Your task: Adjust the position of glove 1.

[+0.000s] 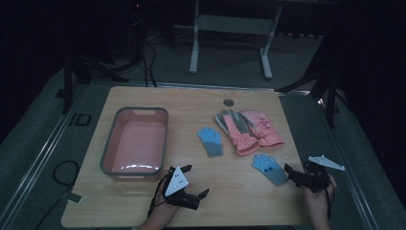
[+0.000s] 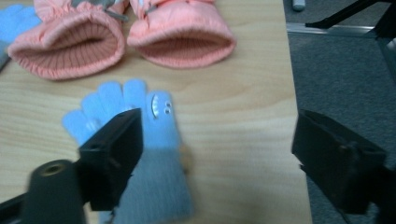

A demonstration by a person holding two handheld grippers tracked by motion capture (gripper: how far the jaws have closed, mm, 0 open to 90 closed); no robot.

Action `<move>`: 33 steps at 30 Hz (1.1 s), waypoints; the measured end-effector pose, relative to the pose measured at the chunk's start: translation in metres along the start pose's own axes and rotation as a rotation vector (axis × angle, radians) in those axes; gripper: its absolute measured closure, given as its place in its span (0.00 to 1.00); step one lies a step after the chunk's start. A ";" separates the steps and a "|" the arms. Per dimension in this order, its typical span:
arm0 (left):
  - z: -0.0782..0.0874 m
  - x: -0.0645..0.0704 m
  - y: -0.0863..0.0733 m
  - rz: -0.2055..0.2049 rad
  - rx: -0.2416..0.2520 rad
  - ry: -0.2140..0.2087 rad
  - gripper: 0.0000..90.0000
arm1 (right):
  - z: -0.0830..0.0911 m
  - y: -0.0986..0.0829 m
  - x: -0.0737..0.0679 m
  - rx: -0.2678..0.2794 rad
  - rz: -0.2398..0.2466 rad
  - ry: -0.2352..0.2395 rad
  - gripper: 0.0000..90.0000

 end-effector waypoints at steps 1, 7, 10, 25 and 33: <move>0.000 0.000 0.000 0.000 0.000 0.000 0.01 | 0.000 0.004 -0.003 0.003 0.002 0.003 0.14; 0.000 0.001 0.000 -0.004 0.001 -0.004 0.01 | 0.012 0.032 -0.027 0.036 0.054 0.085 0.15; 0.000 0.001 0.000 -0.003 0.002 -0.008 0.01 | 0.018 0.047 -0.038 0.070 0.078 0.109 0.19; 0.000 0.001 0.000 -0.009 0.003 -0.013 0.01 | 0.006 0.090 -0.112 0.066 0.205 0.261 0.15; 0.000 0.001 0.000 -0.008 0.004 -0.016 0.01 | -0.015 0.103 -0.144 0.032 0.281 0.319 0.24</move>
Point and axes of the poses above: each handheld gripper's, and its own axes: z roughly backward along the jaws, y roughly out of its top, x roughly to its right, the point moved 2 cm from there along -z, roughly forward along the jaws, and after that the axes turned 7 degrees about -z, right-handed, at the moved point
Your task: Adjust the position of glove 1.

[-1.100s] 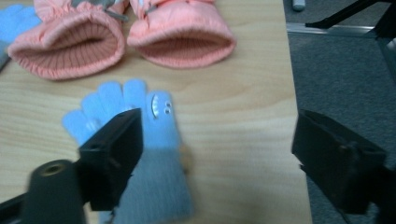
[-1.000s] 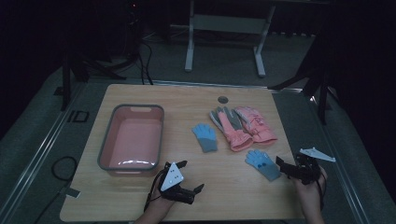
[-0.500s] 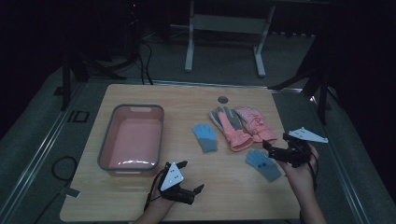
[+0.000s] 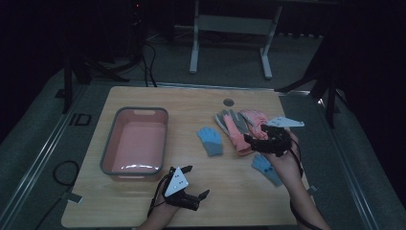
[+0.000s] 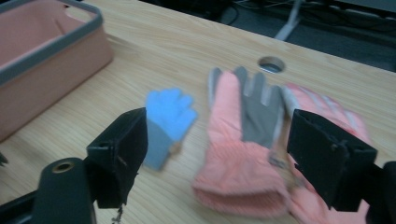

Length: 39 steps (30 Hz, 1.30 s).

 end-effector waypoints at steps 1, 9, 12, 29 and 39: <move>0.000 0.000 0.000 0.000 0.000 -0.001 0.01 | -0.004 0.001 -0.003 -0.004 0.008 0.002 0.25; 0.000 0.000 0.000 0.000 0.001 -0.007 0.01 | -0.038 0.008 -0.022 -0.053 0.058 0.053 0.44; 0.000 0.000 0.000 0.002 0.002 -0.008 0.01 | -0.052 0.010 -0.030 -0.078 0.059 0.090 0.51; 0.000 -0.001 0.000 0.014 0.004 -0.021 0.01 | -0.139 -0.005 -0.055 -0.214 0.145 0.091 0.64; 0.000 0.000 0.000 0.008 0.005 -0.021 0.01 | -0.176 -0.020 -0.057 -0.289 0.139 0.058 0.69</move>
Point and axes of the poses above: each handheld gripper's, and its own axes: z roughly backward along the jaws, y roughly out of its top, x roughly to its right, the point moved 2 cm from there along -z, roughly forward along the jaws, and after that the axes turned 7 degrees about -z, right-handed, at the moved point
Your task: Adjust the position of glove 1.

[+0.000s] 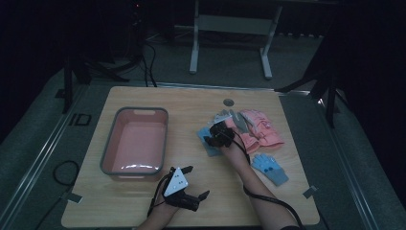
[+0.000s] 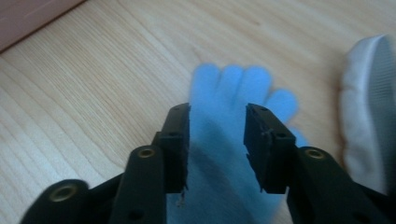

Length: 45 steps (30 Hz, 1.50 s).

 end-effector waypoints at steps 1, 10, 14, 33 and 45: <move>0.000 0.000 0.000 -0.002 0.000 0.000 0.01 | -0.002 0.000 0.000 -0.004 0.003 -0.011 0.69; 0.000 0.000 0.000 -0.004 -0.002 0.003 0.01 | -0.013 -0.008 0.006 -0.006 -0.011 -0.044 0.79; 0.000 0.000 0.000 -0.001 -0.002 0.004 0.01 | -0.014 -0.008 0.001 0.000 -0.015 -0.038 0.93; 0.000 0.000 0.000 -0.003 -0.003 0.009 0.01 | 0.108 -0.023 -0.035 0.196 -0.188 -0.067 0.97; 0.000 0.000 0.000 -0.002 -0.003 0.010 0.01 | 0.120 -0.083 -0.042 0.147 -0.314 -0.135 0.97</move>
Point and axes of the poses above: each handheld gripper's, and its own axes: z roughly backward along the jaws, y roughly out of its top, x roughly to its right, the point moved 2 cm from there along -z, roughly forward along the jaws, and after that the axes turned 7 degrees about -z, right-handed, at the moved point
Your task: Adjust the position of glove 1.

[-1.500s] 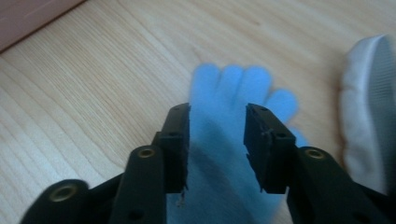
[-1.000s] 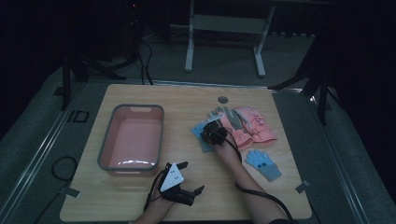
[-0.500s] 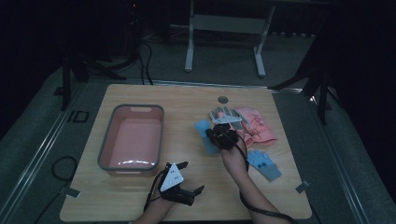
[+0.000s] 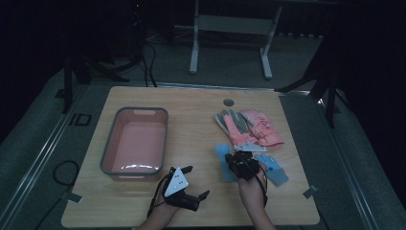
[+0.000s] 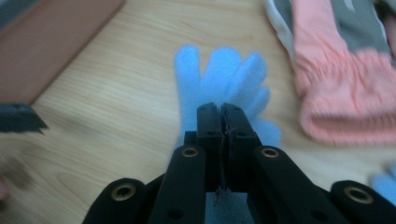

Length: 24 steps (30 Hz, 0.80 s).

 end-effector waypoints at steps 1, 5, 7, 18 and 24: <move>0.000 0.000 0.000 0.000 0.000 0.000 0.01 | 0.000 -0.004 0.001 -0.004 -0.001 -0.006 0.97; 0.000 0.000 0.000 0.001 0.001 -0.001 0.01 | -0.002 -0.021 0.002 -0.032 -0.011 -0.016 0.97; 0.000 0.000 0.000 -0.001 0.000 -0.001 0.01 | -0.004 -0.029 0.003 -0.035 -0.020 -0.030 0.96; 0.000 0.001 0.000 -0.004 0.000 -0.002 0.01 | -0.036 -0.045 0.008 -0.083 0.025 -0.052 0.88; 0.000 0.000 0.000 -0.001 0.000 -0.002 0.01 | -0.037 -0.044 0.010 -0.081 0.089 -0.027 0.87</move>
Point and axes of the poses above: each handheld gripper's, and its own axes: z roughly backward along the jaws, y roughly out of its top, x roughly to its right, the point moved 2 cm from there along -z, roughly forward along the jaws, and after that the axes turned 7 degrees about -z, right-handed, at the moved point
